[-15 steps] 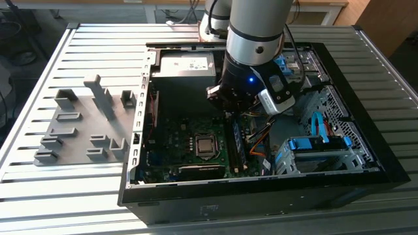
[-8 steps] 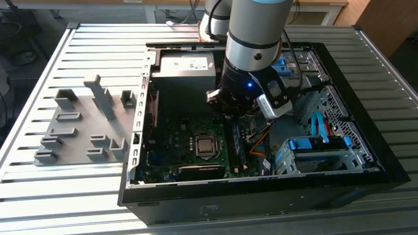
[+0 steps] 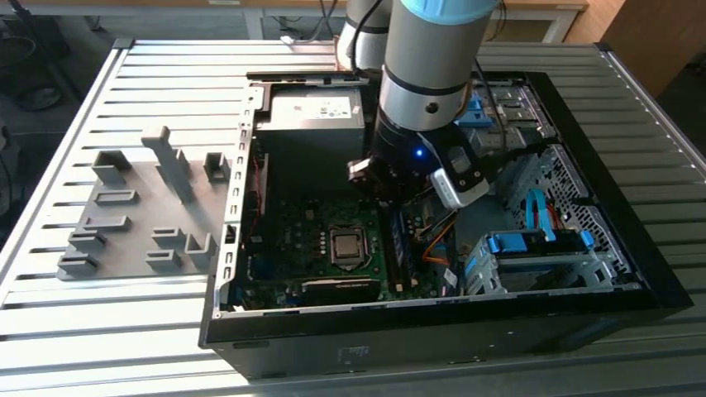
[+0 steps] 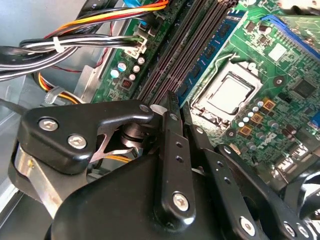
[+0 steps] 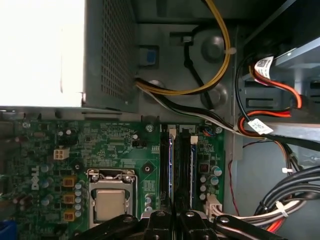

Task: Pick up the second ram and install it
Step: 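Insert the second ram into the second slot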

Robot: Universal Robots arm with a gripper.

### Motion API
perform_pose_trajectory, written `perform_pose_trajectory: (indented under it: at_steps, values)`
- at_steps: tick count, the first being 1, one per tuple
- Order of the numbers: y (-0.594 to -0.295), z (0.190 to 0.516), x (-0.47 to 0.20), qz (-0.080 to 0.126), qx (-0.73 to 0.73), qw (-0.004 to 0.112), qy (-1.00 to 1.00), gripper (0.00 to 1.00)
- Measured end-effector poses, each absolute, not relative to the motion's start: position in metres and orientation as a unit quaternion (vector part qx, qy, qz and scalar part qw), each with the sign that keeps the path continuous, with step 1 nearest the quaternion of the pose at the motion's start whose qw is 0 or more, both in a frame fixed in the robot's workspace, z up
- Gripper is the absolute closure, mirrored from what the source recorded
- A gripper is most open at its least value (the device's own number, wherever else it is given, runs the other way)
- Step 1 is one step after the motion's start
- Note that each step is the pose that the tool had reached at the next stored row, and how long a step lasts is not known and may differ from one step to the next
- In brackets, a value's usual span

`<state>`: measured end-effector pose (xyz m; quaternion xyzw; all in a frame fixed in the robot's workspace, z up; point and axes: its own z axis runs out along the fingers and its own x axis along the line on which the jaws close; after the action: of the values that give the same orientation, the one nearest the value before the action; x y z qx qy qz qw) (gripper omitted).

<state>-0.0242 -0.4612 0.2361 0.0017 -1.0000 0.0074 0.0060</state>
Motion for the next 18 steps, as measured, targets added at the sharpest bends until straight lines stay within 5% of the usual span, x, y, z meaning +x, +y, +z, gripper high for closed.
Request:
perform_pose_trajectory:
  at_steps: [18]
  values:
    - [-0.4658, 0.2267, -0.0242, 0.007, -0.003, 0.007, -1.0, 0.86]
